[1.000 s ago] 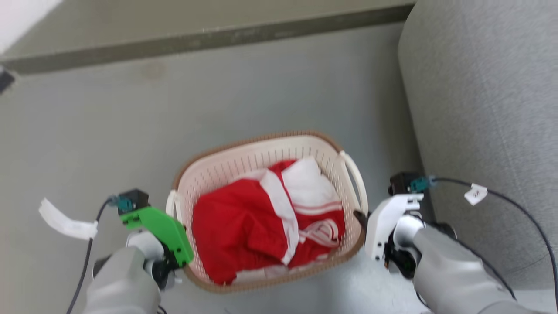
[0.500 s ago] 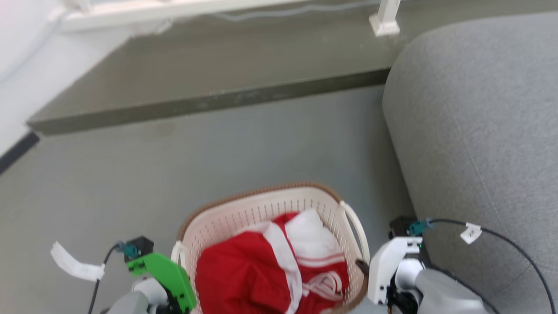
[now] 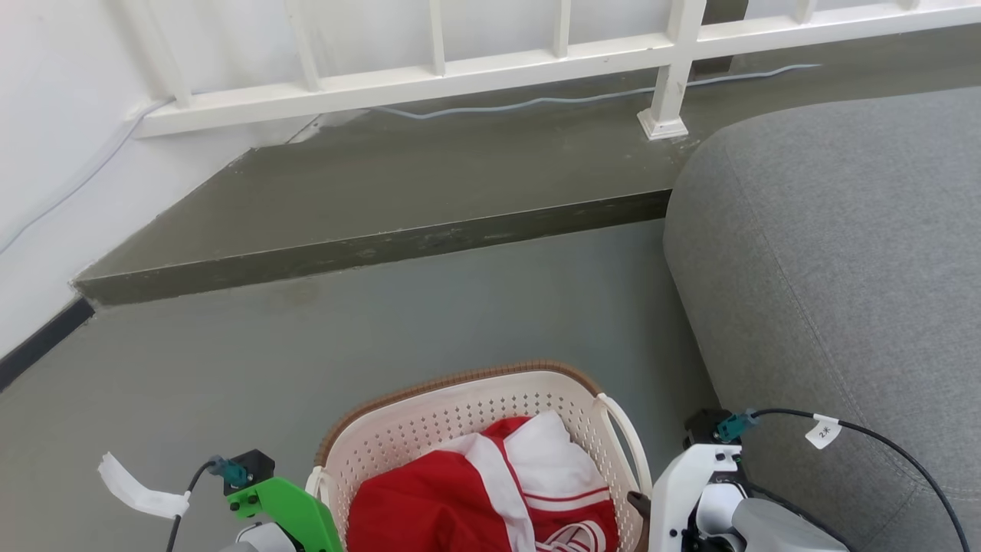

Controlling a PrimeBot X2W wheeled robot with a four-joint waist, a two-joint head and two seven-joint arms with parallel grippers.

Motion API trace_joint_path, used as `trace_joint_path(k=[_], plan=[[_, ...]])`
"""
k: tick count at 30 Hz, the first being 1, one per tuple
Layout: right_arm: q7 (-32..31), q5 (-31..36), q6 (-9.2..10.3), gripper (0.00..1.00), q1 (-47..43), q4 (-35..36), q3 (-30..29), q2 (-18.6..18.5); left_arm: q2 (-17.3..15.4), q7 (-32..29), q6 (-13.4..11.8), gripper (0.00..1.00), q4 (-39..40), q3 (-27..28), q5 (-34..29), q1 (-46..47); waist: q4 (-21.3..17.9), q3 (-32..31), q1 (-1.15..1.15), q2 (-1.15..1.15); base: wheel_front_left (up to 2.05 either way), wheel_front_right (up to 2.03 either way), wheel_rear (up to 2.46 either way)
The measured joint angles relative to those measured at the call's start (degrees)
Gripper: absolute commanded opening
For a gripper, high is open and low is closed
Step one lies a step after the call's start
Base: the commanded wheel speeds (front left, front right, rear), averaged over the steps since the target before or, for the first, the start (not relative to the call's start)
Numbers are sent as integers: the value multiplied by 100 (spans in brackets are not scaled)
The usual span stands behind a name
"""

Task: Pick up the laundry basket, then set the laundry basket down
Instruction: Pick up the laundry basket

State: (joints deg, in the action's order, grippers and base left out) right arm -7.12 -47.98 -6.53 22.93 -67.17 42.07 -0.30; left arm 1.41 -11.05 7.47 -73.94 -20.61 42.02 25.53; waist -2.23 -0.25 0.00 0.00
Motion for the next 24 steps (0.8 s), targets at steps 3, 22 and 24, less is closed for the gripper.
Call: trace_joint_path(k=[3, 22, 24], plan=[[-1, -10, 1, 0, -9, 0, 20, -1, 0, -5, -1, 0, 0, -15, 10, -7, -12, -35, 0, 0, 0, 0, 0], [-52, -153, 62, 0, -101, 43, 151, -11, -9, -85, -51, 0, 13, -162, 118, -97, -14, -16, 0, 0, 0, 0, 0], [-52, -160, 64, 0, -101, 48, 160, -12, -10, -85, -54, 0, 20, -171, 118, -99, -15, -12, 0, 0, 0, 0, 0]])
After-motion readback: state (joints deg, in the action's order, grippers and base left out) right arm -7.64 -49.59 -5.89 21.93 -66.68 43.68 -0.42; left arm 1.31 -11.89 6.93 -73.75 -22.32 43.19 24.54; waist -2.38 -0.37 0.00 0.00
